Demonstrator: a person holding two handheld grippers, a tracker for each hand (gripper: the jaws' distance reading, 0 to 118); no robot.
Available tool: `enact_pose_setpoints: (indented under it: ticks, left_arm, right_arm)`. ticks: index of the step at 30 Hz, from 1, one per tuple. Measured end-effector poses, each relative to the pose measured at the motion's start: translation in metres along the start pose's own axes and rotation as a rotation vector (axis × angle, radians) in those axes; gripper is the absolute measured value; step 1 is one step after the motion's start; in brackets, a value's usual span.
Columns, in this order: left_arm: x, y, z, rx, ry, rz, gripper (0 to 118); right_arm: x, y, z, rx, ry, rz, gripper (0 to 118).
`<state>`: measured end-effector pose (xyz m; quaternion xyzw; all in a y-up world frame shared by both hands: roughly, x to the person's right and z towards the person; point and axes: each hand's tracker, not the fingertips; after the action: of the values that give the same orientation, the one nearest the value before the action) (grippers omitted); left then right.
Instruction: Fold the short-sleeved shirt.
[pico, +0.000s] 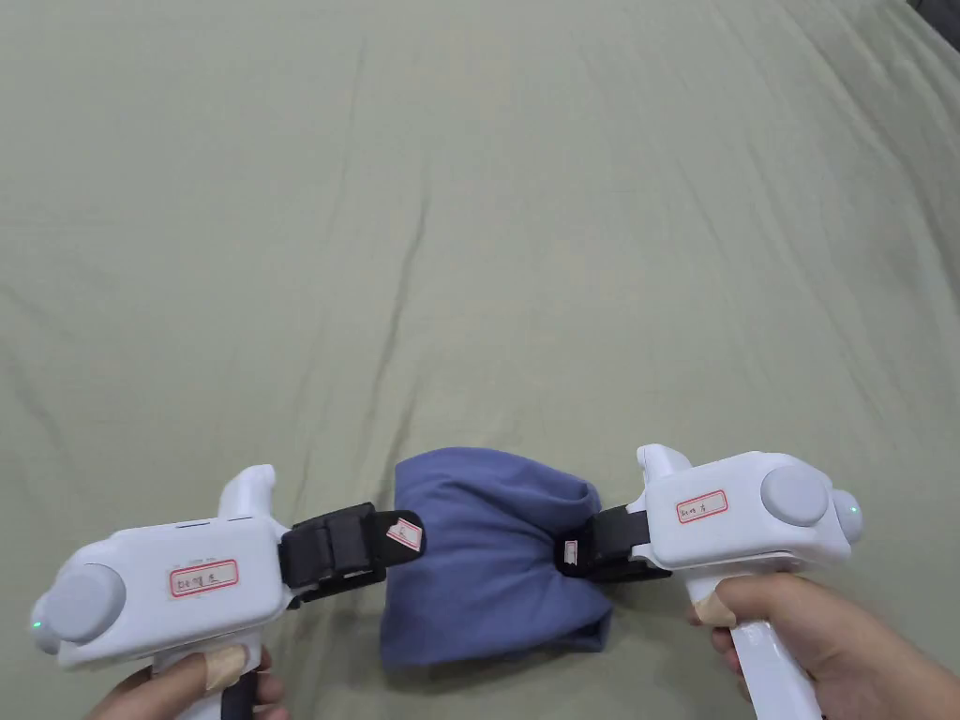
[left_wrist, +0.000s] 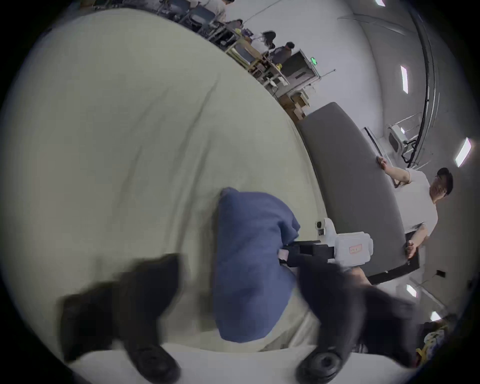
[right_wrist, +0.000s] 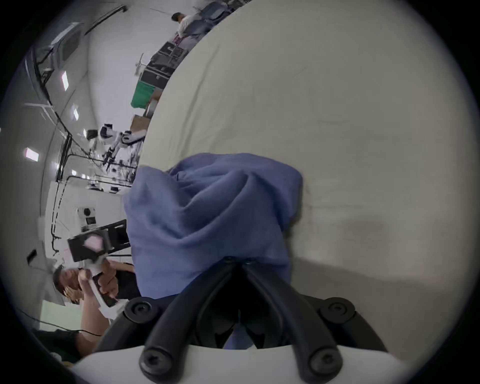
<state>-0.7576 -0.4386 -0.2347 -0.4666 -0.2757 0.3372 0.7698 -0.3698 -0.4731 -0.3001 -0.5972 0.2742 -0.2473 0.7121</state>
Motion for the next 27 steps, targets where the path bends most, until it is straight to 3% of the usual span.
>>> enact_pose_setpoints:
  ticks: [2, 8, 9, 10, 11, 13, 16, 18, 20, 24, 27]
  left_arm:
    - [-0.011, 0.002, -0.019, -0.076, -0.074, -0.002, 118]
    - [-0.011, 0.0, -0.07, -0.172, -0.005, -0.036, 116]
    - [-0.007, 0.002, -0.068, -0.164, -0.018, -0.044, 87]
    - [-0.002, 0.005, -0.063, -0.126, -0.055, -0.043, 37]
    - [-0.001, 0.006, -0.06, -0.113, 0.058, -0.053, 32]
    - [-0.004, 0.008, -0.058, -0.166, 0.002, -0.018, 32]
    - [-0.001, 0.012, -0.05, -0.158, 0.032, -0.052, 32]
    - [-0.002, 0.014, -0.042, -0.137, 0.029, -0.012, 32]
    - [-0.004, 0.016, -0.033, -0.117, 0.039, -0.01, 32]
    - [-0.018, 0.029, 0.001, -0.034, 0.11, 0.007, 32]
    - [-0.04, 0.04, 0.04, 0.059, 0.192, 0.053, 32]
  right_arm:
    - [0.006, 0.0, 0.0, -0.008, 0.032, -0.02, 3]
    - [0.018, 0.002, 0.0, -0.018, 0.08, -0.057, 3]
    - [0.018, 0.0, 0.001, -0.017, 0.083, -0.058, 3]
    - [0.018, 0.0, 0.001, -0.016, 0.083, -0.059, 3]
    - [0.017, 0.0, 0.001, -0.012, 0.072, -0.058, 3]
    - [0.013, -0.001, 0.002, -0.011, 0.067, -0.053, 3]
    - [-0.019, -0.005, 0.009, 0.036, -0.027, 0.103, 3]
    - [-0.048, -0.008, 0.016, 0.076, -0.043, 0.228, 3]
    - [-0.077, -0.008, 0.025, 0.112, -0.026, 0.297, 3]
    - [-0.146, -0.016, 0.047, 0.271, -0.169, 0.529, 3]
    - [-0.199, -0.027, 0.05, 0.296, -0.146, 0.694, 3]
